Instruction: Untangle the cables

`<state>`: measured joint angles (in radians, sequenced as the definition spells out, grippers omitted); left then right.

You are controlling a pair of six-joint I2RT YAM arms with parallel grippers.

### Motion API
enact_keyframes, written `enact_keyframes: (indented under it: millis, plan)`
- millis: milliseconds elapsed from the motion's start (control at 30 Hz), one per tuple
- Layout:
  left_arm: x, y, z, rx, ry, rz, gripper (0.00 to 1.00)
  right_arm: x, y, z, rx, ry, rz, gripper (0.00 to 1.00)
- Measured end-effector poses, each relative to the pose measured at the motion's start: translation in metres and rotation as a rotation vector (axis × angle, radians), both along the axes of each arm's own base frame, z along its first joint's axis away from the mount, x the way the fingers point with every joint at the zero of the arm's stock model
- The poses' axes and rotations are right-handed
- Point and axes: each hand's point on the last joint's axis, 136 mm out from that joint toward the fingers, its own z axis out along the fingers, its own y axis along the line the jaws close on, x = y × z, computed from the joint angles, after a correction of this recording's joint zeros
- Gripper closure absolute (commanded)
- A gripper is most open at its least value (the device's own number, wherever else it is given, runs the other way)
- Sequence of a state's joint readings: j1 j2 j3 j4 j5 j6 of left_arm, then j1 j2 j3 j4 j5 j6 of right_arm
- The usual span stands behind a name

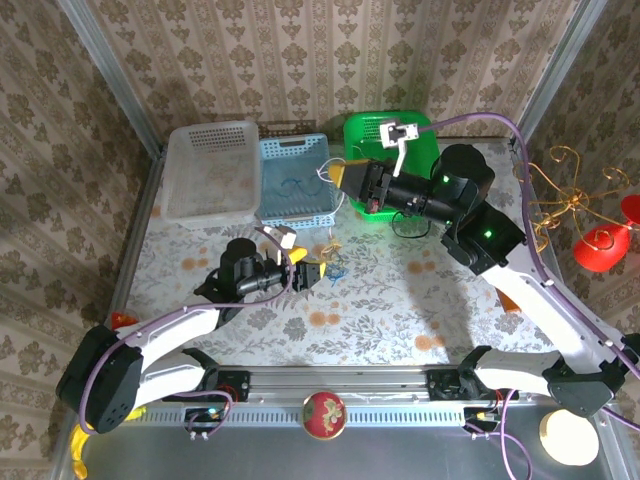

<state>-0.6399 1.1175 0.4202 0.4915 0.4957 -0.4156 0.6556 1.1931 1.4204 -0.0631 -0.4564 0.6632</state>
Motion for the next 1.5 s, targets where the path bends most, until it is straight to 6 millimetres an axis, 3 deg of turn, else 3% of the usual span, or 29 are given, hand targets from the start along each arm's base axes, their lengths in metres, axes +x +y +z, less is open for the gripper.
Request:
enact_keyframes:
  millis: [533, 600, 767, 800, 933, 1033, 1167, 1333, 1500]
  plan:
    - [-0.003, -0.01, -0.004, -0.035, 0.036, -0.057, 0.18, -0.013, 0.009, 0.015, 0.026, -0.025, 0.04, 1.0]
    - [-0.002, -0.013, -0.003, -0.048, 0.042, -0.062, 0.3, -0.014, 0.011, 0.015, 0.027, -0.021, 0.047, 1.0]
    - [0.003, -0.023, 0.003, -0.094, 0.047, -0.09, 0.92, -0.015, 0.015, 0.012, 0.024, -0.009, 0.057, 1.0]
    - [0.003, -0.024, 0.003, -0.102, 0.049, -0.097, 1.0, -0.014, 0.015, 0.012, 0.024, -0.009, 0.055, 1.0]
    - [0.005, -0.029, 0.001, -0.128, 0.065, -0.113, 1.0, -0.009, 0.012, 0.011, 0.017, -0.017, 0.029, 1.0]
    - [0.009, -0.028, 0.002, -0.139, 0.067, -0.104, 1.0, 0.004, 0.0, 0.011, 0.012, -0.023, -0.022, 1.0]
    - [0.014, -0.02, -0.003, -0.139, 0.07, -0.062, 1.0, 0.031, -0.036, 0.026, 0.017, -0.04, -0.146, 1.0]
    - [0.02, -0.002, -0.013, -0.118, 0.084, 0.016, 1.0, 0.045, -0.087, 0.077, 0.063, -0.126, -0.291, 1.0]
    - [0.024, 0.009, -0.012, -0.113, 0.08, 0.06, 1.0, 0.046, -0.119, 0.127, 0.109, -0.222, -0.378, 1.0]
